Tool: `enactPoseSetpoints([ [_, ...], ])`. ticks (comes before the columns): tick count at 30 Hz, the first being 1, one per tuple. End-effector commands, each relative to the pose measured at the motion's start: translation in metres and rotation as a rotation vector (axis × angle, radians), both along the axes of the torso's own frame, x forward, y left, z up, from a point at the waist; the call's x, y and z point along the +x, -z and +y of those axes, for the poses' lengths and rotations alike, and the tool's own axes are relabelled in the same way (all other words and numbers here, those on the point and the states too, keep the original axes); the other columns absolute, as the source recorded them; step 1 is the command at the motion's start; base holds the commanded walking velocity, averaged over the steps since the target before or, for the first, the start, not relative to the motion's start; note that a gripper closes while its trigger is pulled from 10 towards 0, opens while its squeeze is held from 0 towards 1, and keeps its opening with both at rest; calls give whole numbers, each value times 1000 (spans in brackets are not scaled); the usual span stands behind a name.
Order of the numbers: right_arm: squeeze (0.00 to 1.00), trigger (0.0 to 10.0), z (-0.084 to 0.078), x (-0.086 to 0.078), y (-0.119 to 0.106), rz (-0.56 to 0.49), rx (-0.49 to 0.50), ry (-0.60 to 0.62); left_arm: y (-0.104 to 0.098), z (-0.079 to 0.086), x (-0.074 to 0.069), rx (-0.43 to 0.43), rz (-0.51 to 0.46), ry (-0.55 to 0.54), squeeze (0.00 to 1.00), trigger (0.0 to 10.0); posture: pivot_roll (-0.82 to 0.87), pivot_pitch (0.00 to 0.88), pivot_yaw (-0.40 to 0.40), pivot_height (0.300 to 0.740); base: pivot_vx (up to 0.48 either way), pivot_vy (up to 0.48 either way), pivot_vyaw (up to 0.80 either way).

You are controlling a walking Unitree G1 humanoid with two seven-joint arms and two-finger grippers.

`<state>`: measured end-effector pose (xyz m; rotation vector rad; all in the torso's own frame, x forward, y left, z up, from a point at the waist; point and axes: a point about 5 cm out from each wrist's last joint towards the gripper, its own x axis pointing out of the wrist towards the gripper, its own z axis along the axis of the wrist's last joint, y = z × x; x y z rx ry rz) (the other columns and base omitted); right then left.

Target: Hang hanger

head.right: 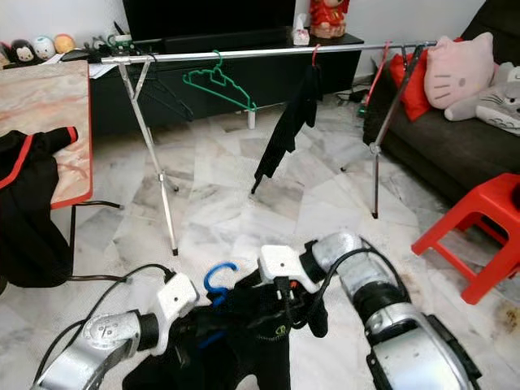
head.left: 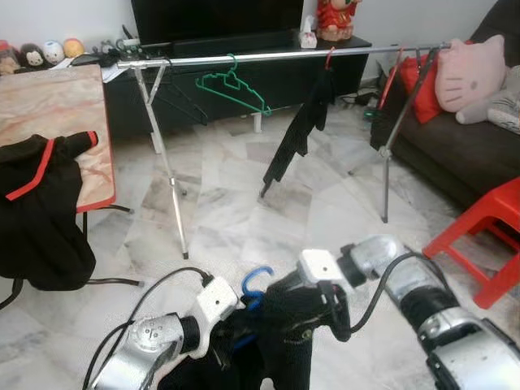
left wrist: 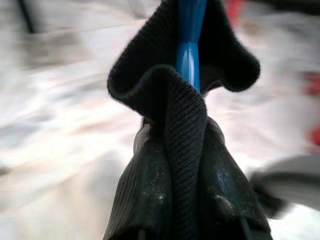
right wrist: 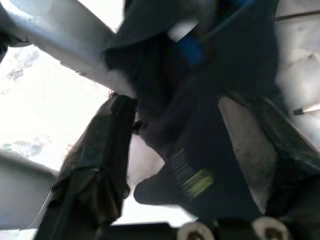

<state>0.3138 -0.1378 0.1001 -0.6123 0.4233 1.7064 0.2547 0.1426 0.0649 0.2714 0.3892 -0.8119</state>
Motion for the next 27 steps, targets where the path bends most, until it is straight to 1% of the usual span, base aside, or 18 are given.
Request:
enactPoseSetpoints([
  [1, 1000, 10000, -2, 0, 0, -7, -26, -10, -8, 3, 7, 10, -62, -22, 0, 0, -43, 0, -42, 732, 0, 0, 0],
  [7, 1000, 10000, -13, 4, -3, -60, -54, 37, -8, 4, 14, 34, -113, -73, 0, 0, -51, 0, -40, 732, 0, 0, 0],
  [9, 1000, 10000, -15, 8, -5, -94, -24, 109, -8, 8, 17, 50, -138, -113, 0, 0, -52, 0, -40, 732, 0, 0, 0],
  [10, 1000, 10000, -16, 12, -6, -120, 22, 189, -8, 11, 18, 68, -156, -138, 0, 0, -51, 0, -40, 732, 0, 0, 0],
  [12, 1000, 10000, -17, 17, -8, -147, 85, 296, -8, 15, 20, 91, -182, -169, 0, 0, -50, 0, -38, 732, 0, 0, 0],
  [13, 961, 10000, -18, 23, -7, -157, 170, 444, -8, 22, 20, 91, -201, -220, 0, 0, -50, 0, -30, 732, 0, 0, 0],
  [14, 459, 10000, -21, 26, -4, -157, 197, 543, -9, 24, 20, 91, -210, -239, 0, 0, -50, 0, -30, 732, 0, 0, 0],
  [15, 263, 10000, -27, 28, 1, -180, 215, 675, -9, 29, 19, 92, -227, -269, 0, 0, -52, 0, -27, 732, 0, 0, 0],
  [16, 263, 10000, -27, 28, 1, -180, 215, 675, -9, 29, 19, 92, -227, -269, 0, 0, -52, 0, -27, 732, 0, 0, 0],
  [17, 0, 10000, -33, 28, 8, -171, 238, 782, -9, 33, 17, 90, -233, -299, 0, 0, -52, 0, -22, 732, 0, 0, 0],
  [19, 0, 10000, -40, 26, 15, -147, 261, 893, -8, 37, 15, 100, -247, -325, 0, 0, -52, 0, -20, 732, 0, 0, 0],
  [20, 0, 10000, -48, 24, 24, -124, 271, 1007, -7, 42, 13, 102, -255, -359, 0, 0, -58, 0, -9, 732, 0, 0, 0],
  [21, 0, 10000, -50, 23, 27, -116, 273, 1044, -7, 43, 12, 101, -258, -369, 0, 0, -58, 0, -9, 732, 0, 0, 0],
  [22, 0, 10000, -50, 23, 27, -116, 273, 1044, -7, 43, 12, 101, -258, -369, 0, 0, -58, 0, -9, 732, 0, 0, 0],
  [23, 0, 10000, -56, 20, 35, -99, 268, 1141, -7, 45, 10, 105, -272, -385, 0, 0, -58, 0, -9, 732, 0, 0, 0],
  [27, 0, 10000, -58, 20, 37, -98, 263, 1179, -7, 46, 9, 107, -279, -391, 0, 0, -58, 0, -9, 732, 0, 0, 0],
])
